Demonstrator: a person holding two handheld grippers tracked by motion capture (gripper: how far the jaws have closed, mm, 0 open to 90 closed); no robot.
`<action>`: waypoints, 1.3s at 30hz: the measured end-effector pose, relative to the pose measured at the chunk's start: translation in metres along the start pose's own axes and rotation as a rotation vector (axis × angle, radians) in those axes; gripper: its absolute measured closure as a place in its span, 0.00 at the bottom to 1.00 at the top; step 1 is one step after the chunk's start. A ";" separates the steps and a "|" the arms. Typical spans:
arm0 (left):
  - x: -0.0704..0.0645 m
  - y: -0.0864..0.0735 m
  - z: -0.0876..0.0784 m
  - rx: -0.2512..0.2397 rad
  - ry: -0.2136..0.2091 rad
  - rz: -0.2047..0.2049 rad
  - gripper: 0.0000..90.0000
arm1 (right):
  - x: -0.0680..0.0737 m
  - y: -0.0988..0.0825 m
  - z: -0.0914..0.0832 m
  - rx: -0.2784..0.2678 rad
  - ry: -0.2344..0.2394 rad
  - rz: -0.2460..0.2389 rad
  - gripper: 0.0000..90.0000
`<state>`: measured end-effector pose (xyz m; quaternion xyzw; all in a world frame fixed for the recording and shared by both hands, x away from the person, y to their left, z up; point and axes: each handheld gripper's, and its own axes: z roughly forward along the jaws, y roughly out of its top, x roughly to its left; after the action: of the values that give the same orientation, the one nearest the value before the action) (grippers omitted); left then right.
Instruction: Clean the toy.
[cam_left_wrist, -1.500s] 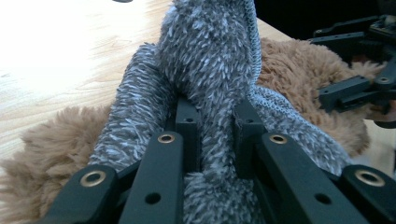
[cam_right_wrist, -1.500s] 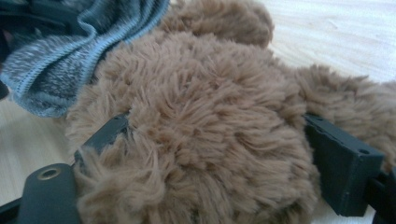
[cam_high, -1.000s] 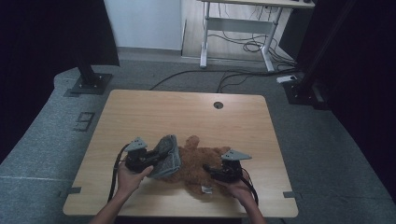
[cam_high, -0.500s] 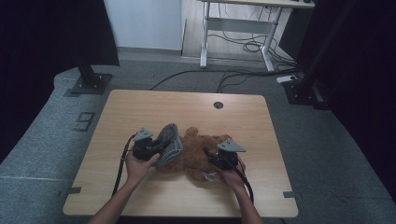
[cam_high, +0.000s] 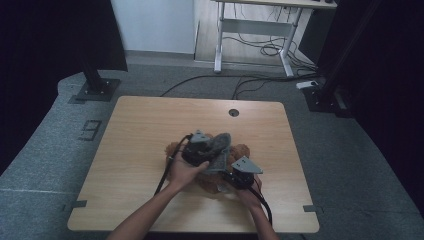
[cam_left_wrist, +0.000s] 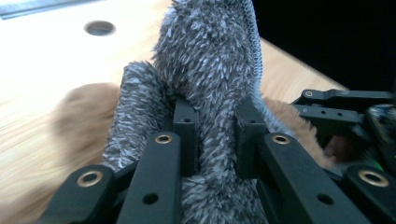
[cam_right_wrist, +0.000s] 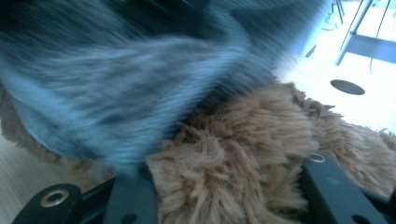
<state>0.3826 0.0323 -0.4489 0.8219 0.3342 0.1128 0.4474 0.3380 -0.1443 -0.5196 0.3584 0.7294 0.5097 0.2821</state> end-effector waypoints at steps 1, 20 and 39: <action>-0.004 0.001 0.003 0.009 0.016 0.019 0.83 | 0.001 -0.001 -0.001 0.001 -0.004 -0.007 0.64; 0.062 -0.048 -0.060 -0.027 0.133 -0.094 0.84 | 0.002 -0.008 -0.008 -0.023 0.003 0.010 0.64; 0.100 -0.074 -0.095 -0.082 0.150 -0.234 0.85 | 0.001 -0.009 -0.009 -0.035 0.010 0.018 0.64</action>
<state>0.3781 0.1881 -0.4656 0.7475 0.4554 0.1343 0.4646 0.3283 -0.1499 -0.5254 0.3575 0.7187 0.5264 0.2803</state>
